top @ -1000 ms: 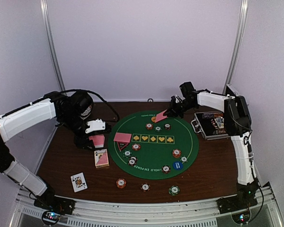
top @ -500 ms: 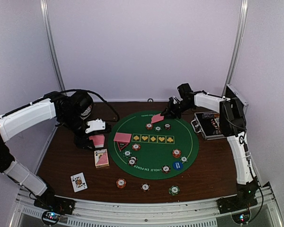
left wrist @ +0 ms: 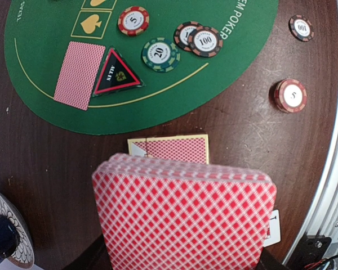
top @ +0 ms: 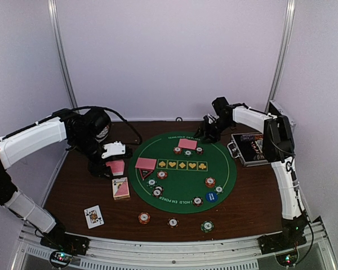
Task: Distribute texas hold em gaming equipment
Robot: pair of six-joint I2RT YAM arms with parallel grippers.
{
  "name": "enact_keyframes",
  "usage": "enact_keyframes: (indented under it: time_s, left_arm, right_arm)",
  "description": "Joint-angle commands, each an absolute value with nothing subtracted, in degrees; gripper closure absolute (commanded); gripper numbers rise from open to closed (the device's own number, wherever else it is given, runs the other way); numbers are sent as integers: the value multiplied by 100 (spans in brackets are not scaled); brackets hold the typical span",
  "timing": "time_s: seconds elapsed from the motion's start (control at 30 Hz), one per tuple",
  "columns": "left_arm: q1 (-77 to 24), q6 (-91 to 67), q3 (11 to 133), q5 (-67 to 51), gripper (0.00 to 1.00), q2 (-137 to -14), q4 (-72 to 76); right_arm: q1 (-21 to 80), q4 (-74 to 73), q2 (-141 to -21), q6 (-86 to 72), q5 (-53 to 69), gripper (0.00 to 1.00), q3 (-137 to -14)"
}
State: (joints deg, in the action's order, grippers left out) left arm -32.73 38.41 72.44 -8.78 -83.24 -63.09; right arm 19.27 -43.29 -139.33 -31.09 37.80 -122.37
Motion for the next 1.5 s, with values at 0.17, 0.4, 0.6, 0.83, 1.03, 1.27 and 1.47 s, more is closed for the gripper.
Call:
enact_keyframes:
  time_s: [0.17, 0.4, 0.6, 0.83, 1.03, 1.27, 1.47]
  left_arm:
    - [-3274, 3900, 7260, -879, 68, -8173, -6227]
    - [-3278, 3973, 7182, -837, 68, -8123, -6104]
    - [-3278, 3947, 7156, -877, 68, -8138, -6041]
    - [-3278, 3792, 7374, -1026, 68, -8348, -6026]
    - [-3274, 3497, 7597, -1187, 69, -8546, -6028]
    - [-3278, 3306, 7614, -1183, 69, -8500, -6026]
    - [-3287, 3241, 7660, -1249, 69, -8413, -6087]
  right_arm:
    - [2414, -4707, -12365, -2579, 2967, 17, -11510]
    - [3267, -4282, -11342, -2753, 2640, 0, -10105]
    - [4036, -3129, -10645, -3446, 2892, 1, -8754]
    - [4862, -729, -10136, -4802, 3282, 3, -7392]
    - [5266, 1240, -10413, -5962, 3499, 9, -7066]
    - [5566, 1850, -11122, -6359, 3627, 16, -7562]
    - [5683, 2499, -11583, -6736, 3735, 19, -7853]
